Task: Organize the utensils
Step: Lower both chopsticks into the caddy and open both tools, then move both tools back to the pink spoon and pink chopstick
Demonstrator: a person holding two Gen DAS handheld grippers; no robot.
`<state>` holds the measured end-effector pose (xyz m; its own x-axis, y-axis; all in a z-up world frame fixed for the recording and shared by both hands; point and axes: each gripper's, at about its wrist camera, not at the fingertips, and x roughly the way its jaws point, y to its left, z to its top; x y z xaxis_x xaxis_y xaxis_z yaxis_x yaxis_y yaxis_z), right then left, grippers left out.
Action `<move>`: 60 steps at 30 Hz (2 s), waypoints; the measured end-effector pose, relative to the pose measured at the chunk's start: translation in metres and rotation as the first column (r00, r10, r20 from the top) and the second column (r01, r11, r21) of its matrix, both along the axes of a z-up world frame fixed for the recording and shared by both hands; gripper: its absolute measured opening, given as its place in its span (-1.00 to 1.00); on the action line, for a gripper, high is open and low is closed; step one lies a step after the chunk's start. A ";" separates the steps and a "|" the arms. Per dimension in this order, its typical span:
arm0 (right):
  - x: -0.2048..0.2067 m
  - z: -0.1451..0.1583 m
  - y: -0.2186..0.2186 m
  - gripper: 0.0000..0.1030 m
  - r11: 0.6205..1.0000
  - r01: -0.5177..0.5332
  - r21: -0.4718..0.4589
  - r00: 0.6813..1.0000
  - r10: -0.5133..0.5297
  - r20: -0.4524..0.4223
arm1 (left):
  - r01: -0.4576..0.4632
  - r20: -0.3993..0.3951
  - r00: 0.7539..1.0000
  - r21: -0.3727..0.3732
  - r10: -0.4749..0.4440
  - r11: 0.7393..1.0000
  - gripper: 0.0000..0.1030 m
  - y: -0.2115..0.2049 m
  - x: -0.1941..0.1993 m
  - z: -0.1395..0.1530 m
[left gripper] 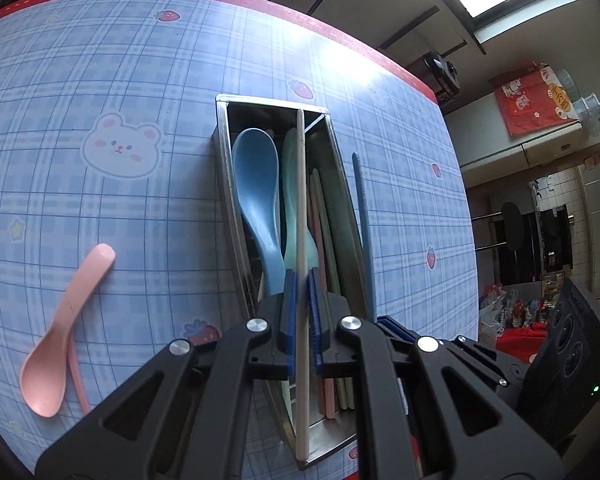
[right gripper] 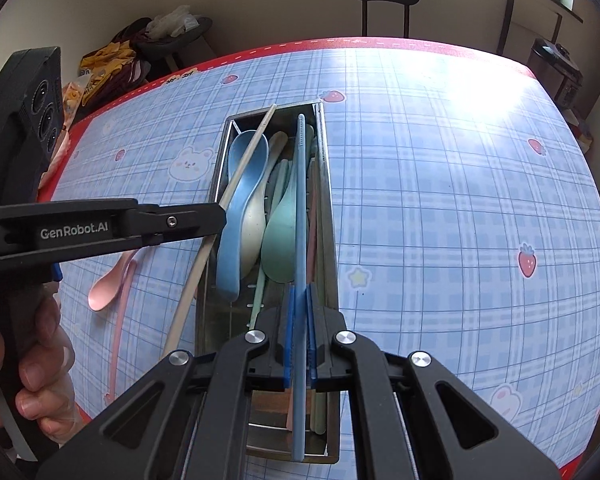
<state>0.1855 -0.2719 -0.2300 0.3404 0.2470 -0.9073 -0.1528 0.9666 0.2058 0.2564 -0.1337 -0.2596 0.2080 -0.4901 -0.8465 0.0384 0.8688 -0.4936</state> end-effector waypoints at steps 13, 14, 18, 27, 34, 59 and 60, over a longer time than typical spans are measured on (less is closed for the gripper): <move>0.018 -0.013 0.009 -0.88 1.000 0.016 -0.001 0.999 -0.016 -0.034 | -0.002 -0.038 0.999 0.012 0.003 1.000 -0.77 -0.011 0.007 -0.016; 0.018 -0.014 0.009 -0.88 1.000 0.022 -0.001 0.999 -0.022 -0.037 | 0.003 -0.035 0.999 0.012 -0.003 1.000 -0.71 -0.012 0.008 -0.015; 0.015 -0.004 0.006 -0.86 0.998 0.052 0.022 0.999 -0.052 -0.016 | 0.019 0.016 1.000 0.022 -0.019 1.000 -0.56 -0.001 -0.001 0.004; -0.018 0.022 0.000 -0.16 0.993 0.105 0.055 0.993 -0.107 0.041 | 0.050 0.236 0.968 0.173 -0.090 0.984 0.04 0.050 -0.032 0.062; -0.052 0.023 0.012 0.19 0.995 0.086 0.047 0.995 -0.088 0.036 | 0.011 0.345 0.930 0.317 -0.126 0.948 0.51 0.114 -0.077 0.086; -0.086 0.007 0.144 0.89 0.992 -0.122 0.027 0.992 0.123 -0.031 | -0.111 0.293 0.956 0.412 -0.016 0.904 0.89 0.231 -0.171 0.048; -0.085 0.005 0.151 0.89 0.990 -0.136 0.023 0.990 0.136 -0.032 | -0.115 0.292 0.956 0.410 -0.011 0.905 0.89 0.235 -0.172 0.047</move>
<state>0.1002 -0.1211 -0.2245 0.2717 0.3078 -0.9118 -0.2753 0.9327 0.2328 0.0843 0.1009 -0.2130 0.4830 -0.0855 -0.8714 0.0698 0.9958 -0.0591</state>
